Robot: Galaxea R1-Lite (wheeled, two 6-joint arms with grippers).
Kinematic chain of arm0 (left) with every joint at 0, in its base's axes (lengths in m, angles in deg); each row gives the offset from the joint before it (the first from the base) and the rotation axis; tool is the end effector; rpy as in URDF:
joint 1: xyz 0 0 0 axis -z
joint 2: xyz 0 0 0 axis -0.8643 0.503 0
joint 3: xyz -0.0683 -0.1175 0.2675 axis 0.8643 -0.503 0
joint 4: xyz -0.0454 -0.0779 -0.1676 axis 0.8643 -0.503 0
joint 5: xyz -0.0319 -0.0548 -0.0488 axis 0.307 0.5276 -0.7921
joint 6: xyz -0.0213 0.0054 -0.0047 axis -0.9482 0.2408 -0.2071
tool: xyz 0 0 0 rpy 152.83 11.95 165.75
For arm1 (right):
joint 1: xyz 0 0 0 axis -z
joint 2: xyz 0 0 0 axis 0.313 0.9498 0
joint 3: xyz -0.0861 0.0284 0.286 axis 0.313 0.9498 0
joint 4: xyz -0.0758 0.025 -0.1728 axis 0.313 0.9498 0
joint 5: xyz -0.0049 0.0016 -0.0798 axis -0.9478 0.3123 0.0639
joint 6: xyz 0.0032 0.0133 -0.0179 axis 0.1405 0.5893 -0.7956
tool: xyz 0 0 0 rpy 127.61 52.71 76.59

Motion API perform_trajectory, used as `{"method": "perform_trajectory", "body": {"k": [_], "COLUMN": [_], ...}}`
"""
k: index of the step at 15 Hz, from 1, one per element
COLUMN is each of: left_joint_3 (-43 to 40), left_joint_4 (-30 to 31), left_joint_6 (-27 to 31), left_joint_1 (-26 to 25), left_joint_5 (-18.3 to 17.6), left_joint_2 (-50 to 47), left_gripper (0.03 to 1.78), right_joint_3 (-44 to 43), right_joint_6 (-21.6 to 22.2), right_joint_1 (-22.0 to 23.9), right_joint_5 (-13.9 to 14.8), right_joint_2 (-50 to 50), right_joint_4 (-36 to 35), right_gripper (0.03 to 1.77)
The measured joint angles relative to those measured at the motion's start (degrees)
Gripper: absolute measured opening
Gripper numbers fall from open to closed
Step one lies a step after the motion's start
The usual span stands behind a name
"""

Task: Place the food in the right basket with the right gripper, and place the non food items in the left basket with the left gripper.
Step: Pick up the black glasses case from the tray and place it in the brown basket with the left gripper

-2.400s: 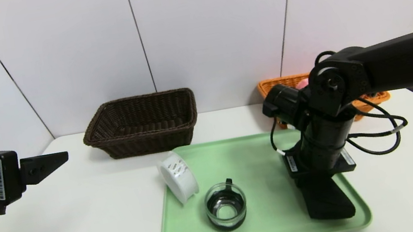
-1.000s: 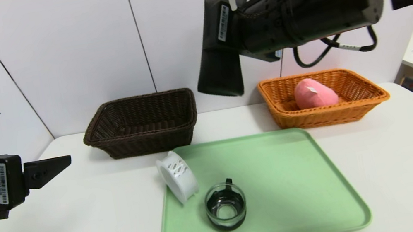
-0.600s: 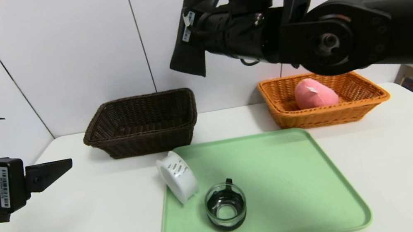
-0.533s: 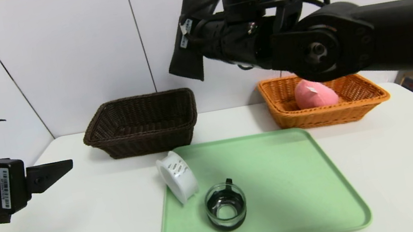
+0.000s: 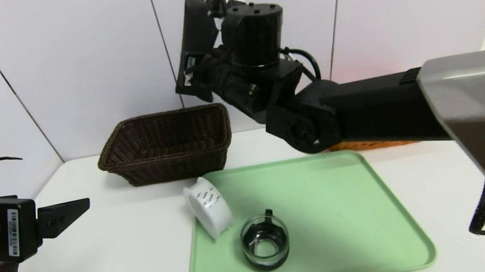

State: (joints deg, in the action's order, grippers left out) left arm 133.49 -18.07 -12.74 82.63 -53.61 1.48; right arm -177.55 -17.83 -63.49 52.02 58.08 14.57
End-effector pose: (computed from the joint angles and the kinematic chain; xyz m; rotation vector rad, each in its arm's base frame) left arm 0.1363 -0.0505 0.2677 0.0993 0.4707 -0.0909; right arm 0.3450 0.3399 0.2635 0.3327 -0.1078 0.5474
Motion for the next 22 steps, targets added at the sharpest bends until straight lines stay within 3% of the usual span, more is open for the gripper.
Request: {"method": "perform_trajectory", "body": {"k": [8, 22], "left_joint_3": [-1.2, -1.9], "left_joint_4": [-0.1, 0.0], "left_joint_6": [0.0, 0.1], "left_joint_1": [0.0, 0.0], "left_joint_5": [0.1, 0.4], "left_joint_2": [-0.4, -1.2], "left_gripper": [1.69, 1.69], "right_joint_3": [0.0, 0.0], "right_joint_6": [-2.0, -2.4], "right_joint_1": [1.2, 1.6], "right_joint_5": [-1.1, -4.5], "right_joint_2": [5.9, 10.0], "right_joint_4": [-0.7, -8.5], "right_gripper": [0.45, 0.44]}}
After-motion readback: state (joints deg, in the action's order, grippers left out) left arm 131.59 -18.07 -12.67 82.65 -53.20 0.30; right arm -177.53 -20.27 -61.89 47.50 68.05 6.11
